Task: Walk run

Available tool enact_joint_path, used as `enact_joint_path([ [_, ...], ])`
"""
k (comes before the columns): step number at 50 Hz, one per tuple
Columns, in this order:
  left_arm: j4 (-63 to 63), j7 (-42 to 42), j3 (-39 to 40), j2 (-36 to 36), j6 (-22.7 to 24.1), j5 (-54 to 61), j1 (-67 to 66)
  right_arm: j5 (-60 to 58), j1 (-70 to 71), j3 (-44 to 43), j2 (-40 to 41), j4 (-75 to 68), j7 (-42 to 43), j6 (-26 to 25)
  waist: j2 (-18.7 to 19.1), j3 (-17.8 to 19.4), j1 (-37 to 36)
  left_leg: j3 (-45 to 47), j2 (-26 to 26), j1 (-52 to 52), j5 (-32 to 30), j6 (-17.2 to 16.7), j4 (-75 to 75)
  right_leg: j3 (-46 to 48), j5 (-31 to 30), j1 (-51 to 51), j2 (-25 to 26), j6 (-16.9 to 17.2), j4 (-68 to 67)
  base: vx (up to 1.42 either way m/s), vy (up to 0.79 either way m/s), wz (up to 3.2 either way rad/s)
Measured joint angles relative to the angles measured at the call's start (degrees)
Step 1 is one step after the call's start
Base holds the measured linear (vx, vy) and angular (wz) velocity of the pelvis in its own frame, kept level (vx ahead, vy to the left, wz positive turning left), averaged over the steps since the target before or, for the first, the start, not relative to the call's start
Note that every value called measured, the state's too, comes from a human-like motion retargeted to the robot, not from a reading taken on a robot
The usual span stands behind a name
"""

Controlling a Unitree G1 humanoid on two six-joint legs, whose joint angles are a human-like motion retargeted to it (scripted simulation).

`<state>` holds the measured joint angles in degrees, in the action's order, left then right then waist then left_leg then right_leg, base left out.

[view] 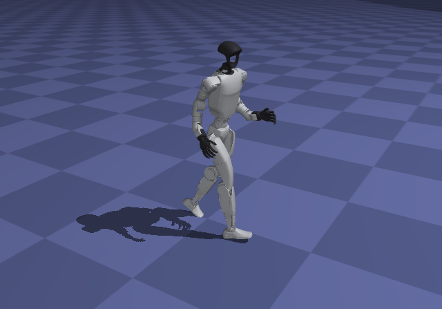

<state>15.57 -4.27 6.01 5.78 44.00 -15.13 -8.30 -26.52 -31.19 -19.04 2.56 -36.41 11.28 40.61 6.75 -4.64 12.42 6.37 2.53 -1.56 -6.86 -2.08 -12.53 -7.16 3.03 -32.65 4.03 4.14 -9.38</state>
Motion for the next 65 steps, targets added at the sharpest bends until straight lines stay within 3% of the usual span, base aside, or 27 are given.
enact_joint_path([
  [2, -1.4, 0.2, 0.0, -0.4, 0.1, 0.7, -1.3, 1.3, 2.0, -0.2, 1.2, 0.8, 1.4, 0.5, -0.5, -0.1, -0.2, 0.3, 0.6, -1.2, -10.9, -5.6, -4.8, 5.3, -4.4, 1.1, -2.0, -6.0, -0.5, 1.25, -0.38, -0.10],
  [3, -2.4, 0.9, 0.1, -0.8, 0.1, 1.4, -1.9, 2.2, 3.1, 0.3, 1.6, 1.7, 1.7, 0.4, -1.5, -0.4, -1.7, -0.2, 2.4, -0.1, -15.9, -8.6, -9.5, 10.2, 0.3, 2.1, -3.5, -9.3, -3.6, 1.48, -0.51, -0.62],
  [5, -4.5, 2.9, 1.3, -1.6, 0.5, 2.3, -4.5, 4.7, 4.4, 3.6, 1.9, 3.7, 1.5, 0.1, -1.7, -0.6, -2.3, -4.1, 4.8, 4.7, -23.1, -12.9, -24.2, -2.0, 4.8, 5.1, 1.3, -10.7, -9.3, 1.58, -0.55, -0.25],
  [7, -5.5, 4.4, 0.4, -0.9, 0.6, 2.1, -4.7, 9.2, 10.0, 2.7, 2.2, 5.2, -2.1, 0.5, 0.2, 0.3, -2.6, -7.6, 3.2, 12.6, -19.6, -12.0, -40.4, 1.9, 8.5, 6.1, 1.5, -11.8, -14.1, 1.40, -0.34, 0.74],
  [12, -7.4, 3.4, 0.9, 2.6, 1.6, -1.5, -7.2, 22.6, 18.9, 5.6, -0.8, 12.9, -14.8, -0.5, -3.6, -1.7, -9.6, -0.8, 1.5, 28.3, -1.3, -0.1, -45.7, -1.5, 8.3, 17.8, 3.1, -14.2, -9.1, 1.40, -0.28, -0.52],
  [18, -4.9, 5.9, -1.3, 1.4, 1.6, -2.3, -9.2, 22.2, 16.8, 6.7, -6.5, 23.6, -20.3, -2.3, -9.7, -1.8, -17.7, 5.9, 2.3, 35.6, 8.9, 11.2, -12.4, 3.2, -17.5, 32.6, 1.5, -8.9, 1.4, 1.56, -0.33, -0.28],
  [20, -4.3, 6.7, -2.1, 0.8, 1.1, -1.9, -8.7, 20.4, 14.4, 6.3, -6.3, 25.3, -21.2, -3.6, -11.3, -2.0, -19.9, 5.9, 3.6, 35.2, 12.5, 12.3, -1.4, 5.9, -26.6, 36.3, 0.5, -6.5, 1.9, 1.54, -0.33, -0.14],
  [22, -4.8, 6.8, -2.7, -0.1, 0.6, -1.9, -7.4, 18.6, 11.9, 6.2, -4.5, 26.2, -21.0, -3.9, -12.1, -1.7, -19.7, 6.5, 3.3, 34.0, 9.2, 15.4, 0.7, 5.0, -32.6, 37.9, 1.3, -1.2, -3.1, 1.47, -0.52, 0.28],
  [23, -5.4, 6.4, -3.0, -0.4, 0.4, -1.9, -6.8, 17.4, 10.9, 6.7, -3.5, 26.1, -20.1, -4.0, -13.1, -1.2, -18.6, 8.0, 3.3, 32.6, 12.0, 16.7, -1.8, 6.3, -32.9, 36.8, 1.1, 1.8, -10.9, 1.71, -0.67, 0.90],
  [25, -7.0, 4.8, -3.9, -1.0, -0.1, -2.0, -6.2, 12.9, 8.6, 8.7, -1.6, 23.6, -15.9, -3.5, -13.4, -0.4, -13.5, 8.3, 3.9, 30.4, 20.5, 17.1, -12.5, 7.4, -33.0, 33.6, 3.5, 6.5, -27.8, 1.78, -0.48, 1.26],
  [27, -7.3, 4.0, -2.8, -1.0, 0.7, -1.1, -4.2, 8.5, 6.7, 10.6, -0.1, 18.5, -11.5, -2.8, -10.3, 0.4, -11.2, -9.1, 9.7, 30.4, 25.1, 14.8, -18.3, 2.7, -31.8, 29.7, 11.2, 6.7, -34.9, 1.53, -0.27, 0.36],
  [28, -6.8, 4.1, -1.2, -0.8, 1.3, -0.2, -2.3, 7.6, 5.9, 11.6, 0.7, 16.4, -10.7, -2.4, -8.0, 0.6, -9.6, -4.8, 3.5, 28.4, 27.2, 13.8, -19.9, 2.9, -28.1, 26.3, 13.6, 5.8, -38.6, 1.37, -0.39, -0.21],
  [30, -5.7, 4.2, -0.6, 0.0, 1.7, 0.6, 0.2, 12.2, 2.1, 12.7, 1.0, 14.6, -15.0, -0.1, -5.0, 0.0, -10.7, -0.6, -2.0, 23.8, 29.6, 11.9, -19.0, 3.3, -20.1, 20.4, 14.1, 3.0, -41.7, 1.15, -0.32, -0.77],
  [33, -5.6, 1.4, -1.7, -0.2, 1.5, -1.0, 0.6, 25.4, -4.8, 12.0, 0.0, 15.3, -24.5, 0.8, -3.8, -0.1, -8.5, 0.0, -1.9, 15.4, 24.3, 9.7, -11.7, 7.5, -9.4, 11.1, 7.9, -1.6, -37.5, 1.52, -0.45, 0.04],
  [37, -5.0, 0.5, -2.9, -0.3, 1.5, -0.8, -1.4, 31.1, -10.1, 9.0, -2.6, 18.1, -25.9, 2.9, -1.9, -1.0, -2.2, -0.3, -1.7, 5.0, 4.9, 3.0, -2.5, 12.4, -4.1, 3.8, 0.0, -3.1, -17.7, 1.43, -0.36, 0.81],
  [40, -4.2, 2.6, -2.5, -0.8, 0.6, 2.5, -3.1, 26.4, -8.8, 5.8, -2.5, 19.4, -24.8, 1.8, -1.5, -2.0, 0.0, 1.5, -2.2, -2.2, -11.5, -3.1, 1.3, 3.0, -1.0, 3.6, 1.6, -6.1, -0.3, 1.42, -0.41, -0.02],
  [43, -5.5, 5.2, -2.4, -2.4, -0.1, 7.2, -3.9, 18.8, -3.5, 3.5, -2.0, 20.4, -22.7, -0.8, -2.2, -2.2, -0.3, -1.9, -0.6, -5.3, -22.2, -11.2, -5.4, 0.3, -9.2, 5.8, 1.7, -9.4, 1.3, 1.59, -0.48, -0.51],
  [45, -7.6, 7.6, -0.5, -3.8, -0.5, 8.9, -4.8, 15.9, 0.0, 4.6, -2.5, 20.9, -19.5, -2.0, 0.3, -2.3, -1.6, -3.4, -1.0, -0.4, -23.1, -12.9, -23.2, 3.2, 1.4, 6.4, 6.0, -15.8, -8.5, 1.84, -0.51, -0.67],
  [47, -7.8, 9.9, 0.2, -3.3, 0.3, 8.0, -5.9, 16.8, 4.8, 3.8, -1.7, 20.4, -16.7, -1.8, 2.6, -3.0, -1.5, -7.4, -2.5, 4.5, -22.3, -12.7, -35.8, 0.2, 6.9, 8.4, 9.1, -15.4, -13.7, 1.85, -0.56, 0.44],
  [49, -7.2, 9.4, 0.6, -1.6, 0.7, 6.5, -5.5, 22.0, 12.0, 1.0, -1.0, 19.6, -18.8, -1.6, -0.4, -5.2, -2.3, -5.4, -0.7, 12.0, -16.2, -9.8, -42.0, 2.7, 8.6, 11.5, 4.4, -16.1, -13.3, 1.55, -0.45, 0.20],
  [52, -6.9, 7.3, 0.0, -0.4, 1.7, 5.0, -7.6, 34.5, 18.2, 4.9, 0.1, 21.6, -21.4, -3.5, -3.1, -5.2, -5.8, -1.6, 0.1, 22.1, -2.9, -2.0, -44.2, -0.2, 6.7, 18.5, 4.8, -16.2, -9.9, 1.28, -0.31, -0.55],
  [57, -4.2, 9.9, -0.9, -1.7, 1.4, 4.8, -9.3, 49.0, 18.4, 8.7, -1.8, 27.9, -28.9, -5.2, -10.3, -3.3, -14.1, 6.5, 0.3, 33.0, 7.9, 8.1, -22.5, 1.3, -12.7, 30.6, 2.5, -11.7, -0.6, 1.43, -0.43, -0.58],
  [59, -3.2, 10.2, -1.3, -2.4, 1.3, 4.7, -8.7, 47.0, 15.8, 8.3, -2.7, 29.4, -33.2, -6.8, -11.5, -3.0, -16.9, 7.1, 1.9, 33.3, 11.3, 11.5, -8.8, 3.1, -21.4, 35.1, 2.6, -8.9, 1.7, 1.57, -0.34, -0.46],
  [61, -3.0, 10.6, -1.5, -2.6, 1.4, 4.3, -7.3, 41.2, 13.1, 6.8, -3.0, 29.7, -36.0, -8.3, -12.2, -2.3, -18.9, 3.2, 4.0, 33.4, 12.3, 11.5, 0.1, 4.4, -28.8, 38.5, 2.4, -4.8, 1.1, 1.36, -0.32, -0.22],
  [62, -3.4, 10.3, -1.5, -2.7, 1.5, 3.9, -6.4, 37.6, 12.0, 6.3, -2.8, 29.4, -36.0, -8.5, -12.3, -1.6, -18.9, 2.7, 4.0, 33.2, 10.4, 12.3, 1.6, 3.9, -31.5, 39.2, 2.7, -2.1, -1.9, 1.68, -0.44, 0.22],
  [63, -4.0, 9.5, -1.3, -2.6, 1.7, 3.3, -5.6, 33.8, 11.2, 6.3, -2.6, 28.7, -34.7, -8.0, -12.4, -0.5, -18.0, 4.0, 4.2, 32.1, 5.3, 15.9, 0.6, 3.0, -32.6, 38.6, 3.1, 1.2, -8.9, 1.74, -0.62, 0.80],
  [65, -4.9, 5.5, -0.5, -2.8, 1.6, 1.3, -4.4, 24.2, 10.6, 7.8, -1.1, 24.4, -29.1, -6.7, -13.9, 0.0, -11.0, 3.6, 6.3, 30.9, 19.0, 17.1, -11.7, 4.9, -33.0, 34.1, 7.0, 3.8, -26.8, 1.75, -0.74, 1.47],
])
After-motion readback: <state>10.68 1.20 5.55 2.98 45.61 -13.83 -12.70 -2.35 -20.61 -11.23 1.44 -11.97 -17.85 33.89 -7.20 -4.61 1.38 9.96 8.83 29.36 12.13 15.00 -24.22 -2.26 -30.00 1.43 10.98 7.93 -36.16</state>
